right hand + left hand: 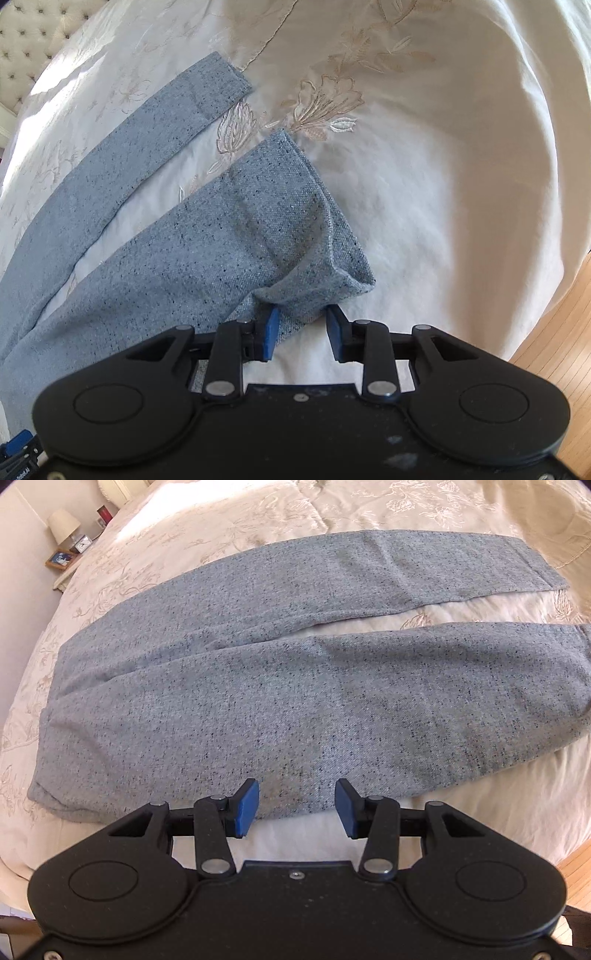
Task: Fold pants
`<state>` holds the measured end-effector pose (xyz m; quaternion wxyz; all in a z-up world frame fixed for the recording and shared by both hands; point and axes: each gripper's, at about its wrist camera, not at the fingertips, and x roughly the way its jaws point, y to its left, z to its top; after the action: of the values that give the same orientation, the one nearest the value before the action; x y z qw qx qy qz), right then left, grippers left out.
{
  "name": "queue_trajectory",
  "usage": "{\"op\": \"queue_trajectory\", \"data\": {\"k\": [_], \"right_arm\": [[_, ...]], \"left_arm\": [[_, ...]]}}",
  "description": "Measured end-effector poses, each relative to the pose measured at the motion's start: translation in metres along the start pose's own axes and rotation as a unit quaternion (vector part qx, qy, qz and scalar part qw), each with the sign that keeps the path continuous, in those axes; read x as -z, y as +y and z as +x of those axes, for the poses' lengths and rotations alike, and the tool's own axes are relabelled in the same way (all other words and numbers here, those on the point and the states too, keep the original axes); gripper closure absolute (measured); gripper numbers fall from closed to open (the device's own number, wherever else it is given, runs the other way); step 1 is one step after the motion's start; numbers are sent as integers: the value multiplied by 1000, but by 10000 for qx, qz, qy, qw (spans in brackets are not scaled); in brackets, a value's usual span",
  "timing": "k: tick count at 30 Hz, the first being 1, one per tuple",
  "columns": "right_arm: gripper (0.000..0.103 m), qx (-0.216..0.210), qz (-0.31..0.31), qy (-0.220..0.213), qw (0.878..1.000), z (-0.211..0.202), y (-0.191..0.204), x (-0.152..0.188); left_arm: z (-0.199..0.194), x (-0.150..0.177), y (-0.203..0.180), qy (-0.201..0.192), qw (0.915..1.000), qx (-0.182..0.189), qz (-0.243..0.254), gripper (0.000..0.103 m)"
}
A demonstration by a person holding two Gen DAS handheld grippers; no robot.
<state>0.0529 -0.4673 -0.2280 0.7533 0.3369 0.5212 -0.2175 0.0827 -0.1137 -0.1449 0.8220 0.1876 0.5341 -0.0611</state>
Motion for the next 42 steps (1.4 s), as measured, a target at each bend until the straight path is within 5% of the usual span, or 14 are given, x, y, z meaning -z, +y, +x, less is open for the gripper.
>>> {"op": "queue_trajectory", "data": {"k": [13, 18, 28, 42], "right_arm": [[65, -71, 708, 72, 9974, 13, -8, -5], [89, -398, 679, -116, 9968, -3, -11, -5], [93, -216, 255, -372, 9987, -52, -5, 7], [94, 284, 91, -313, 9991, -53, 17, 9]], "left_arm": [[0, 10, 26, 89, 9996, -138, -215, 50], [-1, 14, 41, 147, 9988, -132, -448, 50], [8, 28, 90, 395, 9911, -340, -1223, 49], [31, 51, 209, 511, 9581, -322, -2799, 48]]}}
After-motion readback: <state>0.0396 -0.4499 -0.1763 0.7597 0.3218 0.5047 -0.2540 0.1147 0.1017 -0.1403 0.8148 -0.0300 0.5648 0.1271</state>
